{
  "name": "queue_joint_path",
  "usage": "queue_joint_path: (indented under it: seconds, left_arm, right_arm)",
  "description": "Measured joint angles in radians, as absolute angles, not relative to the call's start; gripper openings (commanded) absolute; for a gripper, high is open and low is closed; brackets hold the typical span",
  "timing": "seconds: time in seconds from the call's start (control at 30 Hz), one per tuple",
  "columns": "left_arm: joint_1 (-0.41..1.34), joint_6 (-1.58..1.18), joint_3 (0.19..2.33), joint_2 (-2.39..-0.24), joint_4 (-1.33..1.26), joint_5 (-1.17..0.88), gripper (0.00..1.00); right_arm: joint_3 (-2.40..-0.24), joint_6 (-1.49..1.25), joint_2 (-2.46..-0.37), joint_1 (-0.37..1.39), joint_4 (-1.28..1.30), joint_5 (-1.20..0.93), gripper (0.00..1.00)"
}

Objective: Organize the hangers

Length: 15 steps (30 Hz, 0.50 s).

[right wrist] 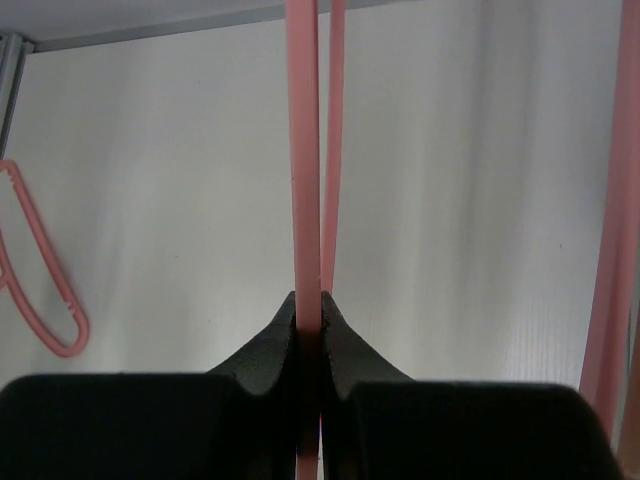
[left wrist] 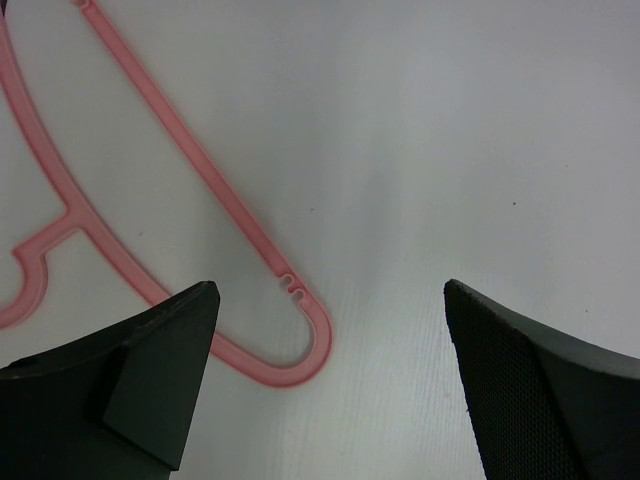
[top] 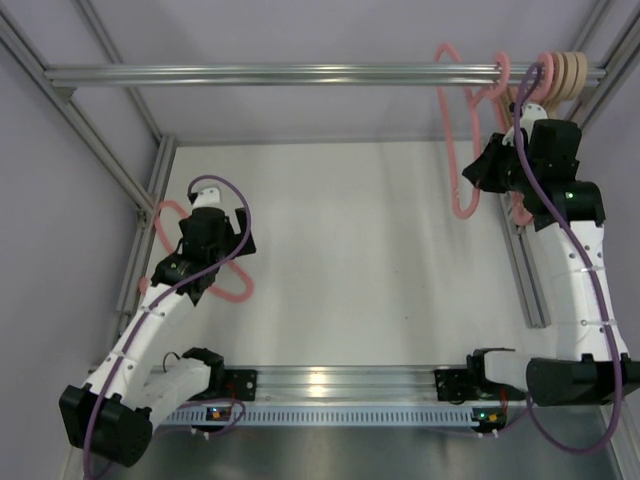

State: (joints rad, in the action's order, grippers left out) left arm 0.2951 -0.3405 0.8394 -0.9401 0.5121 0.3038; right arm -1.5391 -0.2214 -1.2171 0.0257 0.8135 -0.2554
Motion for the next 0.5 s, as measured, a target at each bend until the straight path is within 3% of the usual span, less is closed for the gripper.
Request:
queue_joint_path:
  seconds: [0.5]
  left_arm:
    - [0.289,-0.341,0.834,-0.940,0.519,0.303,0.98]
  right_arm:
    - [-1.552,-0.232,-1.273,-0.019,0.809,-0.230,0.00]
